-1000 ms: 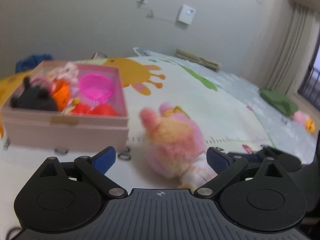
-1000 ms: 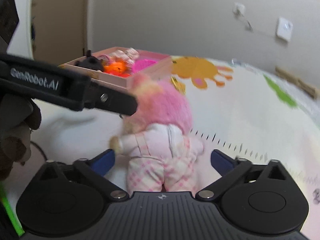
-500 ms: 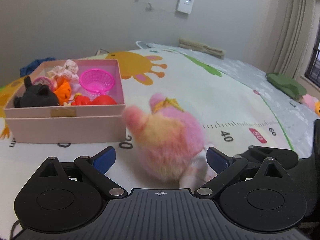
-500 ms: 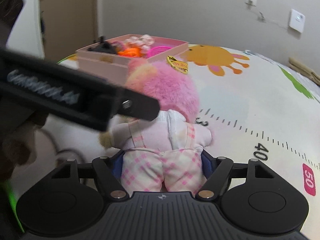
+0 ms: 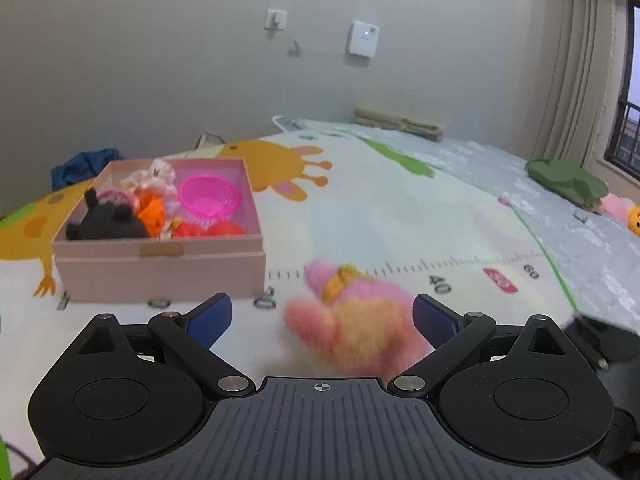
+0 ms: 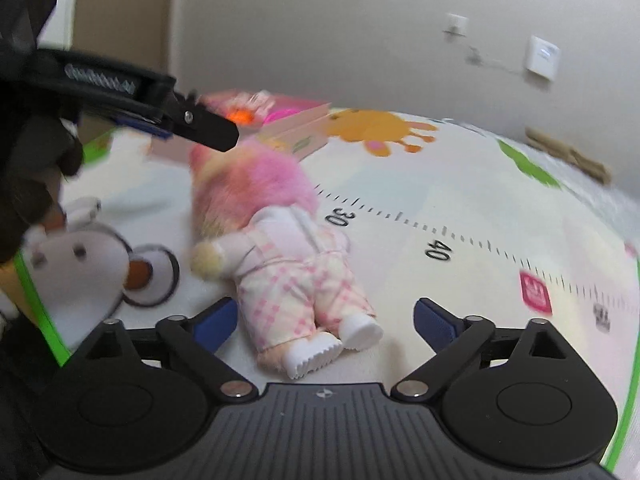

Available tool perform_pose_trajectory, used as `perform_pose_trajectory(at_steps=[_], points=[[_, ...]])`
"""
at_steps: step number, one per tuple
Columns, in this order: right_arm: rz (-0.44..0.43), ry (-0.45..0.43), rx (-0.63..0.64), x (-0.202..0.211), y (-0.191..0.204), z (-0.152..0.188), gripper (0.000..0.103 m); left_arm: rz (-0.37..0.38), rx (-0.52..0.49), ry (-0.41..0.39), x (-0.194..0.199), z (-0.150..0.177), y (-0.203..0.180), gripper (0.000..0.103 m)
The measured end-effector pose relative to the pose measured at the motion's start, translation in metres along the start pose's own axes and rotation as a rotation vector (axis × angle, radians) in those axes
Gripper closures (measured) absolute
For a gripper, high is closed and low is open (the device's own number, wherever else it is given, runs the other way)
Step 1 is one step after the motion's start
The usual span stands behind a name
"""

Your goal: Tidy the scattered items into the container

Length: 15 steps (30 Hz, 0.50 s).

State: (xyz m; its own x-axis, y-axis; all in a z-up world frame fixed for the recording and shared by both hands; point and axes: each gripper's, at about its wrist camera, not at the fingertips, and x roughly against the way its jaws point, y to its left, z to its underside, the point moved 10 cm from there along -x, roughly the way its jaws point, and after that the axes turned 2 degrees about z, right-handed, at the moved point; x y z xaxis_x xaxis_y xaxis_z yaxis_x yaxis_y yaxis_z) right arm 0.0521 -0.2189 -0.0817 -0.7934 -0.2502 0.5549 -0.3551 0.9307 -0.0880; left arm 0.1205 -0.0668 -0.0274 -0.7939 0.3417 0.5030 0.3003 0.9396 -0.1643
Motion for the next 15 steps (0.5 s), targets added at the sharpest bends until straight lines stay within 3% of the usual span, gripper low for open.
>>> perform_pose_trajectory(at_steps=[4,7,15], points=[[0.030,-0.051,-0.041,0.016,0.004,0.005,0.000,-0.067,0.003,-0.009,-0.010,-0.007,0.010,0.003],[0.056,-0.032,0.009,0.003,0.003,0.010,0.000,-0.087,0.028,0.011,-0.012,0.001,0.021,0.003],[0.049,-0.004,-0.063,-0.008,-0.013,0.017,0.000,-0.117,0.021,0.047,-0.003,0.020,0.039,0.003]])
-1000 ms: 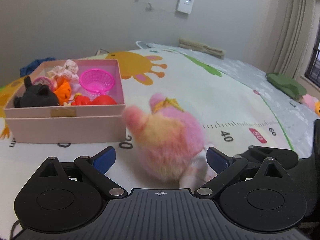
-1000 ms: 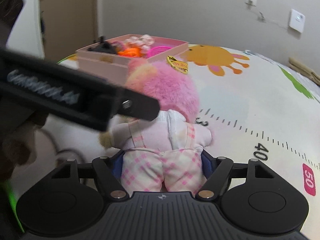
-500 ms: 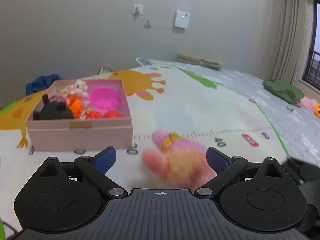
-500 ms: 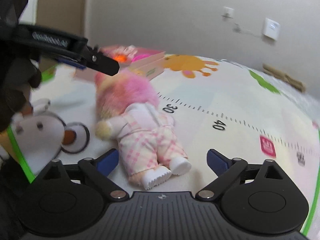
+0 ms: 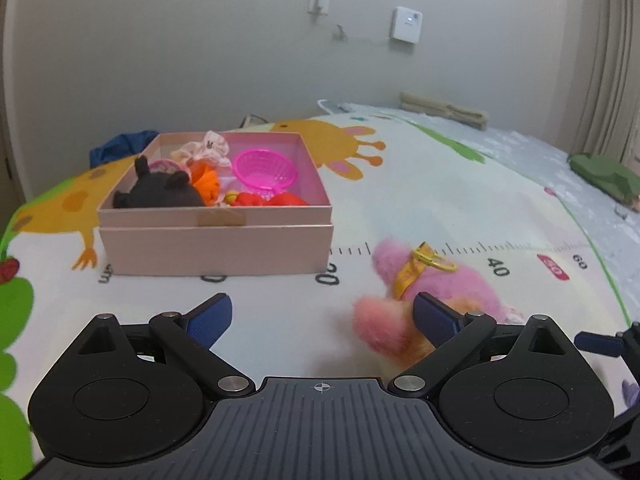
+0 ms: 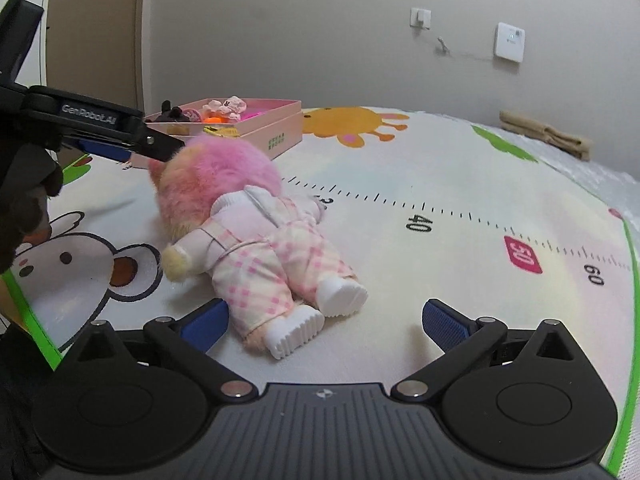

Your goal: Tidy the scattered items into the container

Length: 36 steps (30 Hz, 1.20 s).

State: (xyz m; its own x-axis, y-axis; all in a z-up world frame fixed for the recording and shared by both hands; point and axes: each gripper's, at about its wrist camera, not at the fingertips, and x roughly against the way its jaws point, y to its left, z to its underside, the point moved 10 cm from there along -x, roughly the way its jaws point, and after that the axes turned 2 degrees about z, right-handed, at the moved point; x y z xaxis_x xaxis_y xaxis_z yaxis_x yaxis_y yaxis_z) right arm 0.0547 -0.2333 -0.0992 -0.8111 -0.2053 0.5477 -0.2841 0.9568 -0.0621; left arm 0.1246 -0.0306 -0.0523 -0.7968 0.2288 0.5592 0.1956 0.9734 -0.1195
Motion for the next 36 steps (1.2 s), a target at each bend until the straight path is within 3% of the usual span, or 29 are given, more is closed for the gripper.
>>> perform_pose_trajectory(at_steps=[3,7,10,17,29,36], points=[[0.007,0.006,0.003,-0.001,0.002,0.003,0.000,0.100,0.016,-0.052,0.009,-0.012,-0.007,0.003],[0.011,0.016,-0.004,-0.001,0.003,0.005,0.000,0.205,0.131,-0.064,0.011,-0.029,-0.013,0.003],[0.012,0.017,-0.006,0.000,0.004,0.005,0.000,0.161,0.161,-0.040,-0.003,-0.038,-0.013,0.003],[0.017,0.011,-0.010,0.001,0.004,0.005,0.000,0.031,0.017,0.042,-0.032,-0.026,-0.012,0.003],[0.050,-0.012,-0.074,0.007,-0.008,-0.007,0.000,0.075,0.014,0.036,-0.015,-0.008,0.005,0.003],[-0.071,0.022,-0.132,0.001,0.002,-0.024,0.000,0.081,0.019,0.027,-0.021,-0.011,0.003,0.003]])
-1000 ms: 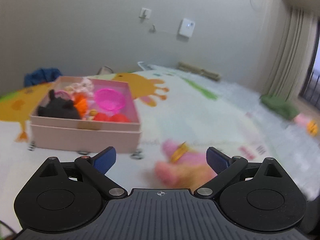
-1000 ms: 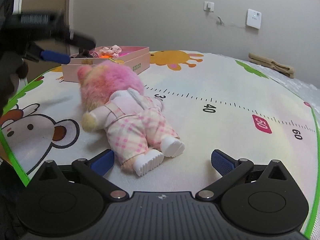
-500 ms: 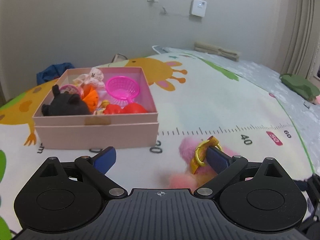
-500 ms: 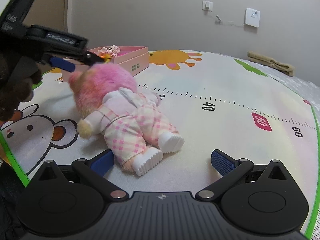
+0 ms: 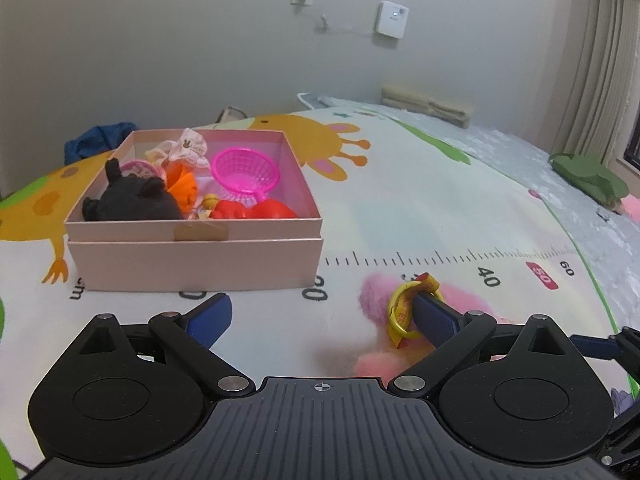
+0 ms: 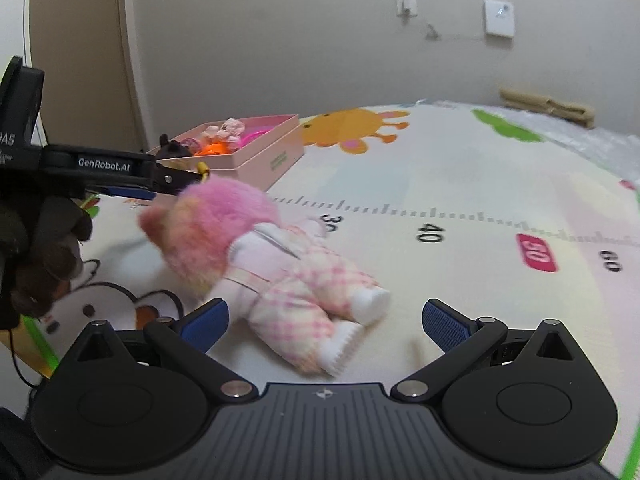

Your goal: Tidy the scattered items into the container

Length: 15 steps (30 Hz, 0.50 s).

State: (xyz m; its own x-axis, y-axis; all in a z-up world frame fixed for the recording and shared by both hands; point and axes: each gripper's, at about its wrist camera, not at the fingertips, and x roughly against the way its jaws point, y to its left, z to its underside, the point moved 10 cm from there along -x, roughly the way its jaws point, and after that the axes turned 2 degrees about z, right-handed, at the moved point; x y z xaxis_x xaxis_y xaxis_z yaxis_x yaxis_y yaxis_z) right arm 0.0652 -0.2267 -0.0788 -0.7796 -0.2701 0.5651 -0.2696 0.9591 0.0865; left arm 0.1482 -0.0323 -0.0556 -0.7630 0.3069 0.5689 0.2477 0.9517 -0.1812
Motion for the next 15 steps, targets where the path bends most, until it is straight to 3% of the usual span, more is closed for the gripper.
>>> perform_pose_trajectory(at_steps=[5,10,12,15], points=[[-0.092,0.045,-0.137,-0.018,0.001,-0.006,0.000,0.016,0.028,0.005,-0.001,0.002,0.006,0.003],[-0.079,0.023,-0.130,-0.023,0.003,-0.004,0.000,0.039,0.026,0.021,0.001,-0.001,0.006,0.003],[-0.081,0.016,-0.120,-0.023,0.003,-0.004,0.000,0.083,0.054,0.018,0.007,-0.003,0.002,0.003],[-0.084,0.004,-0.115,-0.024,0.003,-0.003,0.000,0.209,0.054,0.032,0.013,-0.003,-0.017,0.003]])
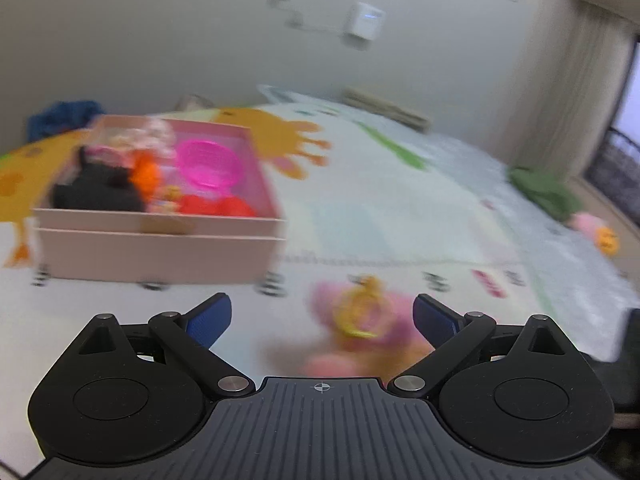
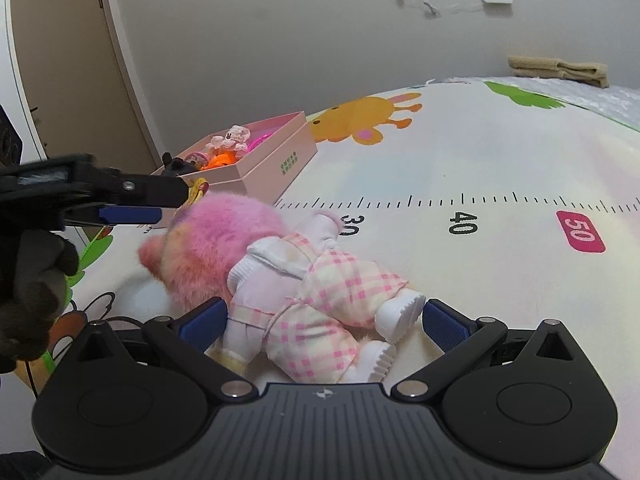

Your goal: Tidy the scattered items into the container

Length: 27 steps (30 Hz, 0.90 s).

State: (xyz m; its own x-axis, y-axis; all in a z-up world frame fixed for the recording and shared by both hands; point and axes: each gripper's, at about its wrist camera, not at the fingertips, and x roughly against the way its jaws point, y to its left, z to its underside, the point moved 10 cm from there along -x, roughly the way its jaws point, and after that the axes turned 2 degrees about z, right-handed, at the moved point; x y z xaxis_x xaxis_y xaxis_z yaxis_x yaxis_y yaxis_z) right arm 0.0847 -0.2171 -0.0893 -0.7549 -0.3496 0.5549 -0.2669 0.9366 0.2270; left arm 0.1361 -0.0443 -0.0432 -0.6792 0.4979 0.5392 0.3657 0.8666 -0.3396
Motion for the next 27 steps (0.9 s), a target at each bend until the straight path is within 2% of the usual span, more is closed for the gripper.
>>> perform_pose_trajectory(at_steps=[2,5,9,15,27], points=[[0.003,-0.009,0.013,0.000,0.001,0.000,0.000,0.046,-0.025,0.037,-0.005,0.006,-0.013,0.003],[0.013,-0.022,0.039,0.001,0.004,0.001,0.000,0.023,-0.054,0.092,-0.020,0.018,-0.022,0.003],[0.025,-0.033,0.055,0.002,0.005,0.001,0.000,0.009,-0.028,0.131,-0.037,0.027,-0.023,0.003],[0.028,-0.012,0.051,0.002,0.004,0.000,0.000,0.020,-0.005,0.130,-0.040,0.028,-0.019,0.003],[0.035,0.013,0.168,0.006,0.019,0.003,0.000,0.027,0.012,0.132,-0.030,0.027,-0.009,0.003]])
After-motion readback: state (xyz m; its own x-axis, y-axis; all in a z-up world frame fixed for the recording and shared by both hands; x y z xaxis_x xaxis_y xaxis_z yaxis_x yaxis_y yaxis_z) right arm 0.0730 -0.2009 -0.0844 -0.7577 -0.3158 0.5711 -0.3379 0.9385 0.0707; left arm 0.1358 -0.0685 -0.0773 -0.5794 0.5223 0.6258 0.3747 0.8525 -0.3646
